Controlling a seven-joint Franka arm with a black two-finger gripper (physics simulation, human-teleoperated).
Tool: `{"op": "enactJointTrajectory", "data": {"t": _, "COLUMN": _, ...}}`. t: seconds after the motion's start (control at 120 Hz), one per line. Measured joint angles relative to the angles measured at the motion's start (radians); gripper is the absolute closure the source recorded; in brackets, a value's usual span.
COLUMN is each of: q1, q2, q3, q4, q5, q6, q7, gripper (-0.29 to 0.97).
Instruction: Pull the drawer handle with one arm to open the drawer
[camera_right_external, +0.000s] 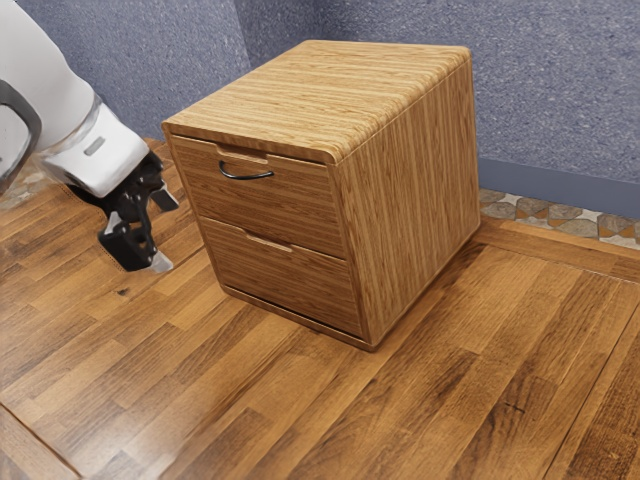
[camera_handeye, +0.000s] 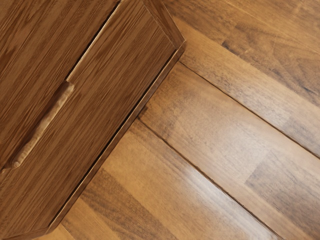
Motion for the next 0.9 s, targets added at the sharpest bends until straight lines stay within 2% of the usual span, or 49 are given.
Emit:
{"op": "enactJointTrajectory", "data": {"t": 0.2, "q1": -0.009, "q2": 0.139, "q3": 0.009, "q4": 0.091, "q5": 0.035, "q6": 0.133, "q7": 0.184, "gripper": 0.0}}
{"op": "enactJointTrajectory", "data": {"t": 0.517, "q1": -0.006, "q2": 0.217, "q3": 0.031, "q4": 0.135, "q5": 0.058, "q6": 0.224, "q7": 0.378, "gripper": 0.0}}
{"op": "enactJointTrajectory", "data": {"t": 0.9, "q1": -0.003, "q2": 0.261, "q3": 0.033, "q4": 0.137, "q5": 0.053, "q6": 0.263, "q7": 0.508, "gripper": 0.0}}
